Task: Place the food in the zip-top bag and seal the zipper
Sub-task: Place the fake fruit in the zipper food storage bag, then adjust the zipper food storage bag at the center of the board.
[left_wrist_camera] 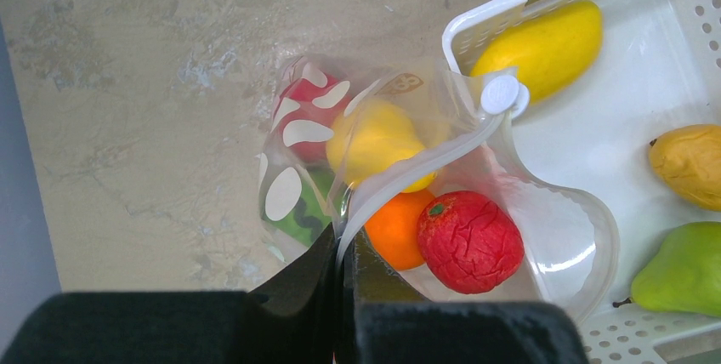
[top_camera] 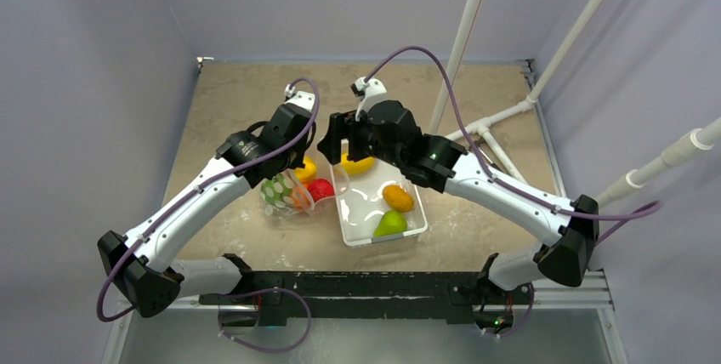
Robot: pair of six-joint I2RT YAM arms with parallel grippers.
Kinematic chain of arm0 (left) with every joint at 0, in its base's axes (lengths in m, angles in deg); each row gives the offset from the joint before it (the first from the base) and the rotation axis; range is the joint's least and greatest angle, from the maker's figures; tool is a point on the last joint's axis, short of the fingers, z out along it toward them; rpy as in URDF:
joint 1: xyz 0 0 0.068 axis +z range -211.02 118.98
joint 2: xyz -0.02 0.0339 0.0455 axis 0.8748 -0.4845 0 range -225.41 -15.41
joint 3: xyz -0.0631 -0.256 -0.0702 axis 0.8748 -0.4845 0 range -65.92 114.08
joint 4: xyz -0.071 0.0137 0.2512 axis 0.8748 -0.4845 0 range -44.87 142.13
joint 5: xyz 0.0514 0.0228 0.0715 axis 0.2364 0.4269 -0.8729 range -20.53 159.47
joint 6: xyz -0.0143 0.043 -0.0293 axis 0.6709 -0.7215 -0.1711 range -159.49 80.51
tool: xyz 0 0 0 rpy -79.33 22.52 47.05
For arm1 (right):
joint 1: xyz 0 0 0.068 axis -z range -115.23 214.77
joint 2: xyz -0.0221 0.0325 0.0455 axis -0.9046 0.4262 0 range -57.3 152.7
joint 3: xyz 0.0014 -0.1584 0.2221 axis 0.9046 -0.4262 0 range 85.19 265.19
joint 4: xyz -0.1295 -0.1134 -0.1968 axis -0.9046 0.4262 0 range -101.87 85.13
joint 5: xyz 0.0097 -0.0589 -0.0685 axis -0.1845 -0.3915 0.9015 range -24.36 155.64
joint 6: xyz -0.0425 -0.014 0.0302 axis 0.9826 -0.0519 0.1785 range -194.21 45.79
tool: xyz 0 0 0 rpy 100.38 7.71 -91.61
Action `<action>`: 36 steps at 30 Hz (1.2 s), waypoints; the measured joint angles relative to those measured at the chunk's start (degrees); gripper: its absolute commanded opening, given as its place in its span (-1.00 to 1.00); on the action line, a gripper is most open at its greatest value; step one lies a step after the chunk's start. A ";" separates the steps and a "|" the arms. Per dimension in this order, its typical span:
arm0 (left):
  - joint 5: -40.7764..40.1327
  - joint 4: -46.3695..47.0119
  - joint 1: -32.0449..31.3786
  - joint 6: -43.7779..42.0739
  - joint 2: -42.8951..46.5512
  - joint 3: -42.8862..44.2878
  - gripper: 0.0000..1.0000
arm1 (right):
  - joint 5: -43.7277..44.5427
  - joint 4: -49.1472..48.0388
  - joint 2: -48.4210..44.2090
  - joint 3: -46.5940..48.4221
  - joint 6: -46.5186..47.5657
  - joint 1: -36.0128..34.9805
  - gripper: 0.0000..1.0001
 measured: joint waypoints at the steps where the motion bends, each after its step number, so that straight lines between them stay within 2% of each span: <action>1: 0.00 0.00 0.00 -0.02 -0.04 0.00 -1.00 | 0.72 0.22 -0.59 -0.55 -0.17 0.00 0.64; 9: 0.00 -0.02 0.00 -0.04 -0.24 0.09 -1.00 | 1.60 1.92 -5.09 -7.13 -2.14 0.02 0.59; 17: 0.00 -0.04 0.00 -0.04 -0.26 0.28 -1.00 | -0.90 0.98 -4.83 -13.42 -4.46 0.20 0.50; 24: 0.02 -0.07 0.00 -0.04 -0.26 0.28 -1.00 | -3.65 -2.89 -1.60 -16.17 -6.05 0.24 0.44; 36: 0.00 -0.11 0.00 -0.02 -0.24 0.28 -1.00 | -4.02 -9.20 5.46 -16.48 -6.75 1.14 0.20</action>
